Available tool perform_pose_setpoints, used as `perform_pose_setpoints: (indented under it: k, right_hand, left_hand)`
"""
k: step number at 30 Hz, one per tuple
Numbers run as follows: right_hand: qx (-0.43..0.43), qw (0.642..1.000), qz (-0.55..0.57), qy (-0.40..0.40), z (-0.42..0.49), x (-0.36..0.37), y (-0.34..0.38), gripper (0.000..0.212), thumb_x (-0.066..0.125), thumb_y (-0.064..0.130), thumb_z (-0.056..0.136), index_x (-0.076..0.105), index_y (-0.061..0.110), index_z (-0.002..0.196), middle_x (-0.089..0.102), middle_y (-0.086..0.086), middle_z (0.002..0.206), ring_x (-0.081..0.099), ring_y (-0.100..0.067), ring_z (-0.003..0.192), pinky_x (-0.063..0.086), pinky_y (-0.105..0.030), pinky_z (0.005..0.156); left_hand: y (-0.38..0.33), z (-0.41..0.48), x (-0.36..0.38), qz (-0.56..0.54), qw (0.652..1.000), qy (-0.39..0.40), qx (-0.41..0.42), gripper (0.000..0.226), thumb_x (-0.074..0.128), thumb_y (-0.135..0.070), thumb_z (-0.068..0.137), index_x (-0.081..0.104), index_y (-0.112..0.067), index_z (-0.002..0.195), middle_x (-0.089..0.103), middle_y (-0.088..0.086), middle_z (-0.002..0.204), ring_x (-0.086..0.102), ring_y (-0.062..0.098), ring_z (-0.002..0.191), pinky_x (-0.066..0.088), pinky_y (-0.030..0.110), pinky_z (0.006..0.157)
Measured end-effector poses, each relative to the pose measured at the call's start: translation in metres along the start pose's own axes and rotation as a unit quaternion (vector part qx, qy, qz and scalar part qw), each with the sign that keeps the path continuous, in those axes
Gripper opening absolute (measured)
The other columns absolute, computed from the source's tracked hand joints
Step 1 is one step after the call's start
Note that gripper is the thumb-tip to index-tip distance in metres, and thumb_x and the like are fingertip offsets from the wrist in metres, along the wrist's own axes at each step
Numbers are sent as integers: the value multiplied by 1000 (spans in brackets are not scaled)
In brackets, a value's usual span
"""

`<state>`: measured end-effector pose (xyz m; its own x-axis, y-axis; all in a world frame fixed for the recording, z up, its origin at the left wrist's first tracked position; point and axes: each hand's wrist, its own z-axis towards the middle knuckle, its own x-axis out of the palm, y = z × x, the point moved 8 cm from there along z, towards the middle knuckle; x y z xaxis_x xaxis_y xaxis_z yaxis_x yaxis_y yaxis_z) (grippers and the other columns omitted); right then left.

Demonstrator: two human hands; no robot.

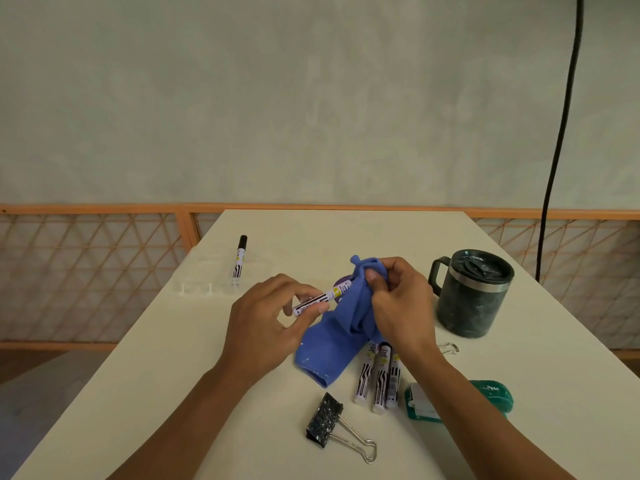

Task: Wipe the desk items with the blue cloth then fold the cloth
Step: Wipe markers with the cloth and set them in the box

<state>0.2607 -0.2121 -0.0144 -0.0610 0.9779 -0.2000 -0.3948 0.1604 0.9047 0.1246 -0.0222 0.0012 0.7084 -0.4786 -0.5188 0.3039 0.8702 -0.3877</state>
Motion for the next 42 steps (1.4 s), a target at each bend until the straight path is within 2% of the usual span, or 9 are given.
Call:
perform_pose_setpoints:
  k: [5, 8, 12, 16, 21, 25, 31, 37, 42]
  right_hand:
    - [89, 987, 135, 18, 1, 3, -18, 16, 55, 27, 112, 69, 23, 118, 78, 2, 104, 74, -20, 103, 61, -43, 90]
    - [94, 972, 203, 70, -2, 9, -13, 21, 57, 29, 111, 69, 21, 125, 80, 1, 111, 76, -19, 107, 61, -43, 96]
    - [52, 987, 126, 81, -3, 13, -3, 14, 73, 32, 101, 73, 29, 114, 80, 11, 105, 76, -9, 99, 63, -39, 92]
    - [48, 991, 114, 47, -3, 10, -6, 16, 82, 27, 93, 75, 26, 108, 80, 12, 101, 76, -7, 96, 63, -35, 90]
    - [8, 996, 91, 13, 0, 2, -4, 24, 75, 2, 96, 74, 24, 105, 79, 11, 103, 76, -6, 98, 63, -33, 92]
    - [-4, 996, 91, 3, -3, 2, -2, 27, 72, 0, 97, 75, 26, 105, 80, 11, 104, 76, -6, 99, 62, -30, 92]
    - [29, 989, 147, -3, 0, 2, -6, 15, 65, 12, 105, 74, 21, 113, 81, 8, 102, 77, -11, 97, 63, -33, 89]
    - [69, 973, 217, -28, 6, -10, -17, 13, 69, 27, 104, 76, 20, 112, 78, -3, 107, 76, -19, 100, 63, -35, 86]
    - [78, 973, 218, -3, 2, -5, -14, 13, 73, 32, 100, 79, 28, 111, 79, 1, 104, 76, -19, 101, 62, -37, 88]
  left_hand:
    - [7, 2, -9, 22, 999, -30, -22, 14, 87, -39, 93, 79, -31, 102, 69, -20, 97, 57, 7, 75, 41, 16, 68]
    - [9, 0, -13, 32, 998, -45, -26, 14, 87, -34, 92, 79, -29, 101, 71, -20, 98, 57, 0, 81, 39, 10, 73]
    - [6, 0, -12, 46, 998, -47, -3, 17, 88, -31, 91, 79, -27, 105, 71, -18, 103, 59, 3, 88, 40, 10, 73]
    - [4, 0, -4, 50, 998, -23, 15, 16, 88, -34, 92, 79, -29, 105, 68, -16, 103, 59, 7, 88, 42, 16, 70]
    - [13, -2, 8, -36, 998, 25, -46, 25, 80, -49, 94, 76, -36, 115, 66, -17, 102, 63, 13, 81, 50, 26, 66]
    - [29, -5, 21, -43, 992, 81, -87, 35, 66, -69, 94, 82, -40, 107, 68, -15, 94, 64, 14, 79, 49, 26, 65]
    - [28, 1, 14, -42, 993, 53, -97, 15, 75, -48, 98, 84, -35, 97, 67, -15, 84, 61, 17, 76, 40, 18, 65]
    - [37, -1, -2, -34, 992, 15, -117, 11, 78, -43, 97, 82, -32, 96, 67, -14, 84, 60, 18, 75, 40, 21, 63]
    - [31, 1, -9, -12, 995, -10, -100, 17, 75, -49, 97, 80, -32, 98, 67, -16, 87, 59, 16, 76, 44, 24, 63]
